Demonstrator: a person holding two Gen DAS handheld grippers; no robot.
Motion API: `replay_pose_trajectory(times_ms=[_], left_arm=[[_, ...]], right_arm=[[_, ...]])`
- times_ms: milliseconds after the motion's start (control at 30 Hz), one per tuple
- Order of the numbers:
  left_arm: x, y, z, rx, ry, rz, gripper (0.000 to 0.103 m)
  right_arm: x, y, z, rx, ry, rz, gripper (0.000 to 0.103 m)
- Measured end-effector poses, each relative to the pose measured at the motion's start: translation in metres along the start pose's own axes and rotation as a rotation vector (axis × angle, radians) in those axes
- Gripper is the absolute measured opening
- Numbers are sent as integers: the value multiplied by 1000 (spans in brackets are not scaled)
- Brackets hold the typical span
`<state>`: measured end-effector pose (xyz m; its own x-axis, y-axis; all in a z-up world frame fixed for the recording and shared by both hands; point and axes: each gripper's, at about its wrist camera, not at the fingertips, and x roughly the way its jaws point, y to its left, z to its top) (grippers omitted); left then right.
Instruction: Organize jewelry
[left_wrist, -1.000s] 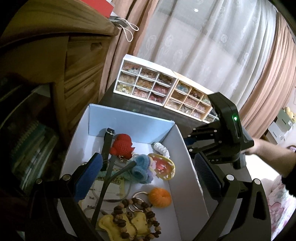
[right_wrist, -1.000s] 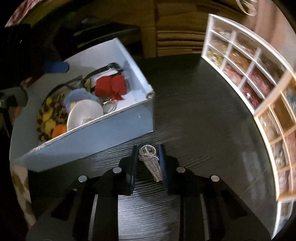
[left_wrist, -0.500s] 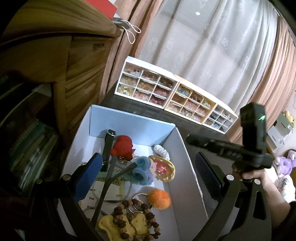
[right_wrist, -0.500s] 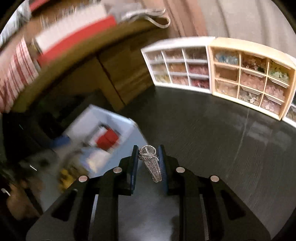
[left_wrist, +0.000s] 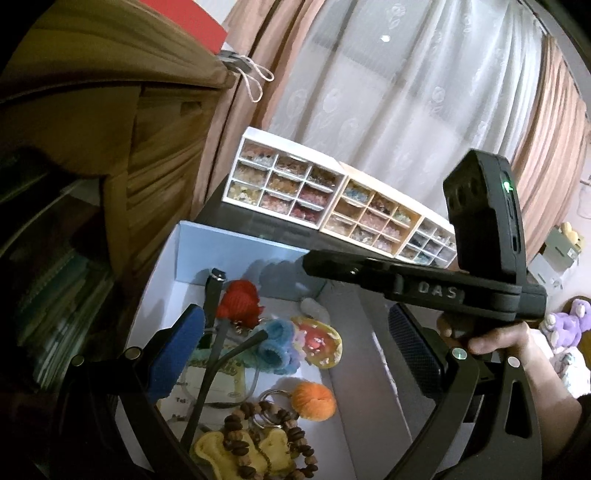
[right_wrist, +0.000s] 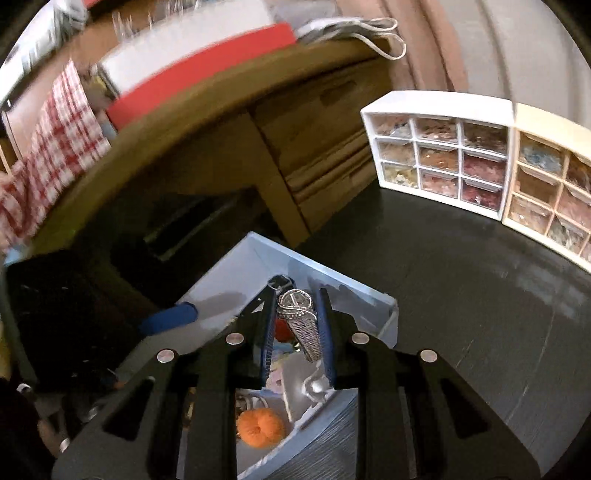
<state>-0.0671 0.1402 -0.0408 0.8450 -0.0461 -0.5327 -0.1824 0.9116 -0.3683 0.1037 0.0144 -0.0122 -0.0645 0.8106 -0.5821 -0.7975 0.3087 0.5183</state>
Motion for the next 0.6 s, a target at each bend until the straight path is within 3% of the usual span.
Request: replay_pose_trajectory(times_ms=[167, 333, 367, 500, 600], left_arm=[[-1, -1, 0, 7, -3, -8, 99], [0, -1, 0, 4, 1, -8, 99], [1, -1, 0, 5, 2, -7, 99], [3, -2, 1, 11, 24, -5, 99], [7, -2, 1, 22, 61, -27, 99]], right_arm=[[5, 0, 4, -5, 16, -23, 24], [-9, -6, 4, 26, -26, -33, 33], [-15, -8, 4, 36, -40, -37, 37], [-48, -20, -4, 79, -115, -120, 74], [-72, -37, -20, 116, -139, -215, 87]])
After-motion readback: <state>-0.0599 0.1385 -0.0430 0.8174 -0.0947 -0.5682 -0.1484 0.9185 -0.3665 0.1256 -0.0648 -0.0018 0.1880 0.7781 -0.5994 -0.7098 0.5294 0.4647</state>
